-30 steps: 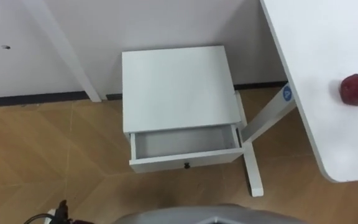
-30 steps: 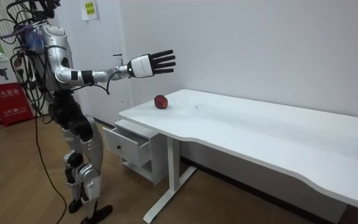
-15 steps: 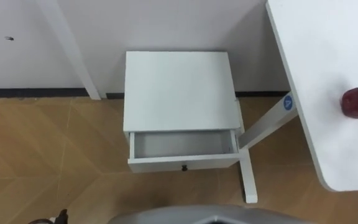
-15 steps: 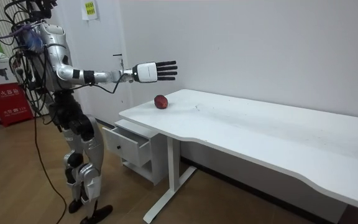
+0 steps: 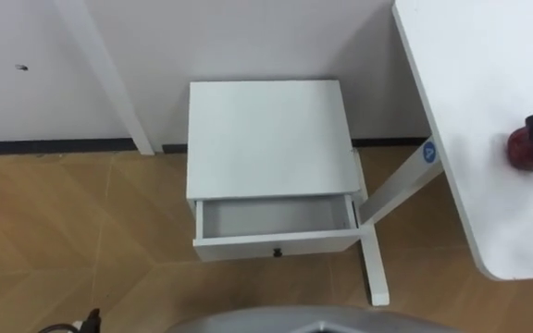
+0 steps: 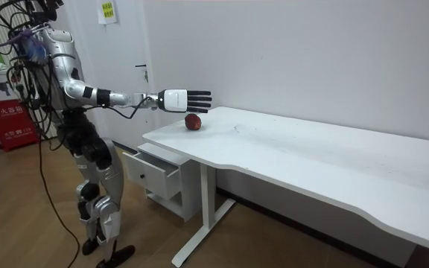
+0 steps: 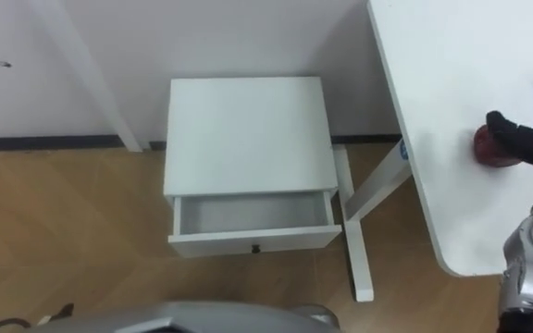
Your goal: Put apple and close drawer
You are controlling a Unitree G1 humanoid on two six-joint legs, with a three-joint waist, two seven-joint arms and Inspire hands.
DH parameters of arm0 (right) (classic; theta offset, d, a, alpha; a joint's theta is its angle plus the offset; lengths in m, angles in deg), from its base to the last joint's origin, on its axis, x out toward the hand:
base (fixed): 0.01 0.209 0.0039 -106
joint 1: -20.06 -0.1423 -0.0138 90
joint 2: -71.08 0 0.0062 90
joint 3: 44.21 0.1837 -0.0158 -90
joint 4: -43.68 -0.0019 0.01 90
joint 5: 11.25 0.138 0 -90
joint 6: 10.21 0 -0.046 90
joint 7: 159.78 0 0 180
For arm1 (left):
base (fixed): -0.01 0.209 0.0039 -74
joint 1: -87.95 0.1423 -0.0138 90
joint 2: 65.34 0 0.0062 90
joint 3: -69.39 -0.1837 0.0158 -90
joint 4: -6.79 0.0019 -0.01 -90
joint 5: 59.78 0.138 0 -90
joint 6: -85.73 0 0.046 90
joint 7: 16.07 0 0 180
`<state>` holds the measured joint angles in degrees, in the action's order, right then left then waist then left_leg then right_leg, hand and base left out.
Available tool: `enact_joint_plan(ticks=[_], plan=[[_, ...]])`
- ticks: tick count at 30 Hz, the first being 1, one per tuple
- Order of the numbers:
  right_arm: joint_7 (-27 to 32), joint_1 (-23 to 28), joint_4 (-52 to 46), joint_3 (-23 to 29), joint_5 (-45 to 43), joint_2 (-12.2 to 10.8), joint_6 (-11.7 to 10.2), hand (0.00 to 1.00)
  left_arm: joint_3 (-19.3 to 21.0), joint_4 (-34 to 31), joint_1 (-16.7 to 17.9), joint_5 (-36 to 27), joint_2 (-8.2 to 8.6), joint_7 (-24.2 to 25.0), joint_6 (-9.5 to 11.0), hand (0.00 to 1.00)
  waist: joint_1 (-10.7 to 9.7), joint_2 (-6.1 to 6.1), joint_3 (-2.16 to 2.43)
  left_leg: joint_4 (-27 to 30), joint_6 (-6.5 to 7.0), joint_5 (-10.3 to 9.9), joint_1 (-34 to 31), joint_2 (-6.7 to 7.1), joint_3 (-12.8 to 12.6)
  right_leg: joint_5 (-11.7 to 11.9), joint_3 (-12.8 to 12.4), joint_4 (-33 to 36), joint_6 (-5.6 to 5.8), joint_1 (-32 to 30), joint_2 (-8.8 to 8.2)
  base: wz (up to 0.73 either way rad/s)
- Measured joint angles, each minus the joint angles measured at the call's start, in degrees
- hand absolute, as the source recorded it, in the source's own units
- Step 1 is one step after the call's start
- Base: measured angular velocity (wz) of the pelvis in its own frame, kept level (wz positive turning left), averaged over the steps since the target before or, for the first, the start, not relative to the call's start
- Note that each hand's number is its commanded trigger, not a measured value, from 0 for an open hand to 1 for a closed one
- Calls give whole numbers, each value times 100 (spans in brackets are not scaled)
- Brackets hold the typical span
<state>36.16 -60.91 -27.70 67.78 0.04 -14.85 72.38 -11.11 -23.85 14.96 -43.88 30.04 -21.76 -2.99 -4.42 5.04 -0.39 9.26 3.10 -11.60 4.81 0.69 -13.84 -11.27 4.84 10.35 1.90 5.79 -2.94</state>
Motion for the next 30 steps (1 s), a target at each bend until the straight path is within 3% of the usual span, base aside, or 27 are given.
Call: enact_joint_plan(ticks=[8,18,30], plan=[[-245,9,395,-78,-37,-1,5,0,51,18,3,-5,-6,13,0,0,14,-33,33,18,0,0,-3,2,-2,23,4,-64,-16,20,0,0],[-406,8,396,-88,-56,-1,5,0,49,17,0,-6,-10,13,1,0,20,-67,18,14,0,0,-5,1,-3,23,11,-69,-16,19,0,0],[-776,35,767,-319,-873,1,1,0,137,18,5,78,-13,101,3,0,134,-112,23,13,0,-1,-18,0,-4,23,33,-68,-16,15,-2,0]])
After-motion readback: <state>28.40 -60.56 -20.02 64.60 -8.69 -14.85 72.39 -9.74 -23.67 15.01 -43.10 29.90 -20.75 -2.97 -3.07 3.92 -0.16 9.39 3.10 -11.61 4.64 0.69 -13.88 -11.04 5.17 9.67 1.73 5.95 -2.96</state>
